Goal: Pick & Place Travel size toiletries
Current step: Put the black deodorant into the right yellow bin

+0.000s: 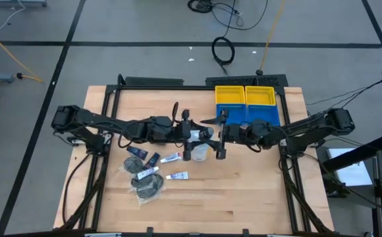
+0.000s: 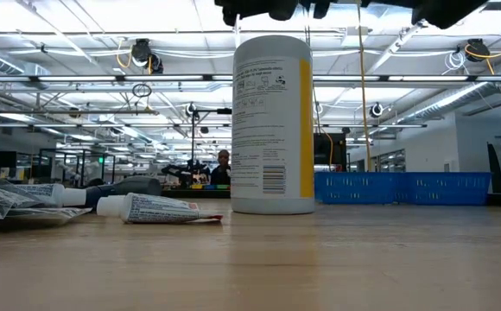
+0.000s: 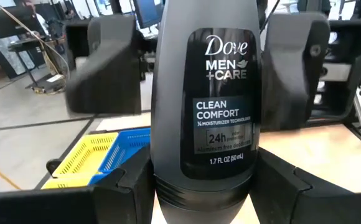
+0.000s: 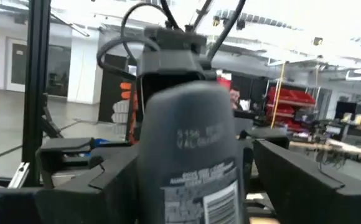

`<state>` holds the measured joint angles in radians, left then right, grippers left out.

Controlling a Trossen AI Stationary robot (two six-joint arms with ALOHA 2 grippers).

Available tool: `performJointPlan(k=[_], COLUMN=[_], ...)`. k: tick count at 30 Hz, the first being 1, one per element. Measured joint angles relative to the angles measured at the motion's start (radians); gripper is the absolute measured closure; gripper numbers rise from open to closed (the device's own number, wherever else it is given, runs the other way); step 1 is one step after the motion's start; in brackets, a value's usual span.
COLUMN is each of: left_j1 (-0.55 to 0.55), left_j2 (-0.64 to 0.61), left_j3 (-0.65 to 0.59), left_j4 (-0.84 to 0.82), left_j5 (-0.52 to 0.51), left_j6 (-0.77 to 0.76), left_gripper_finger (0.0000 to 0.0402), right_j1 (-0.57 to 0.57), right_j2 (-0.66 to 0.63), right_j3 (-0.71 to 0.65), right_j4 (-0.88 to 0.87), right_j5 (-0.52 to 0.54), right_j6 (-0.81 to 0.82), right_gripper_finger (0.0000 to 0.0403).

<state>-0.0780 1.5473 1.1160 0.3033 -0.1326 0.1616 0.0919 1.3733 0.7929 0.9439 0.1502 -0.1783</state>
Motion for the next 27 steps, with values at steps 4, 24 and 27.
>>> performJointPlan(k=[4, 24, 27], left_j1=[0.001, -0.002, -0.004], left_j2=[0.000, 0.001, 0.000], left_j3=[0.000, -0.002, -0.002], left_j4=[-0.006, -0.020, -0.038], left_j5=[-0.002, -0.041, -0.046], left_j6=[0.000, 0.016, 0.044], left_gripper_finger=[0.0210, 0.0154, 0.0153], right_j1=[-0.004, -0.005, -0.005], right_j2=[0.000, -0.001, -0.014], right_j3=[0.000, 0.000, 0.000], right_j4=[-0.024, -0.078, -0.109], right_j5=[-0.009, -0.099, -0.099], right_j6=[0.031, 0.033, 0.031], right_gripper_finger=[0.0166, 0.0213, 0.0213])
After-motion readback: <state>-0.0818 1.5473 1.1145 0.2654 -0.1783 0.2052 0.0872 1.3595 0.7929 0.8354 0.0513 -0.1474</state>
